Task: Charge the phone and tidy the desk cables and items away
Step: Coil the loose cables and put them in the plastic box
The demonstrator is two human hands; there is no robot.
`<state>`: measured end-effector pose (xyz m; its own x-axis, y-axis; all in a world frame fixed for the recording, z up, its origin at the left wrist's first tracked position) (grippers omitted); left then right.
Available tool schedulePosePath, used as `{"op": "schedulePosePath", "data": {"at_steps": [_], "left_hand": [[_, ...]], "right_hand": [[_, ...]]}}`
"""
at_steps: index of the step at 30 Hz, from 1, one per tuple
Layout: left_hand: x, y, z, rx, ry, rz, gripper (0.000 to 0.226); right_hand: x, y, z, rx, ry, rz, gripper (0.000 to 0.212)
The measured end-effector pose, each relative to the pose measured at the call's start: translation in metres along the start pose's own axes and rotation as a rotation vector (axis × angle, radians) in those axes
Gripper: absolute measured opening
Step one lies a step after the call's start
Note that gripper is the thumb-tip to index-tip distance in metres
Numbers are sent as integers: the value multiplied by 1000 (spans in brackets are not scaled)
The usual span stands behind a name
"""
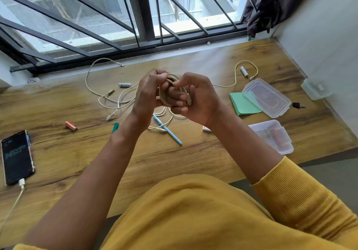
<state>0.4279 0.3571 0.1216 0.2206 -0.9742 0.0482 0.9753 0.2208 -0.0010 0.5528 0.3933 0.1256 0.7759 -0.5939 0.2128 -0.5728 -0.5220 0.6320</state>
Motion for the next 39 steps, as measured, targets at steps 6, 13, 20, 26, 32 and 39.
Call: {"op": "schedulePosePath", "data": {"at_steps": [6,13,20,26,32,39], "left_hand": [[0,1,6,-207,251,207,20],[4,11,13,-362,388,375,20],[-6,-6,13,-376,428,492,22],[-13,-18,8,-372,351,548,23],[-10,-18,3,-250,254,433,21],[0,5,13,22,200,97,16]], "right_hand": [[1,7,-1,-23,-28,126,35],[0,7,0,10,-156,335,36],[3,-7,-9,101,-180,329,25],[5,-18,-12,415,-312,328,10],[6,-31,-24,702,-481,463,8],[-4,-34,-24,970,-616,614,9]]}}
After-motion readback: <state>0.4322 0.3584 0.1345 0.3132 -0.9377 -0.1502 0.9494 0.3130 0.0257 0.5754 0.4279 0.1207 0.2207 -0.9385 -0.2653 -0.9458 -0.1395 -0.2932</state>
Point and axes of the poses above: each hand's wrist, its own x-axis away from the middle knuckle, its own y-axis out of the palm, z = x × y, the point moved 3 cm from there along -x, towards the middle knuckle, and after that the axes turned 4 degrees about z, right-handed, at the moved point
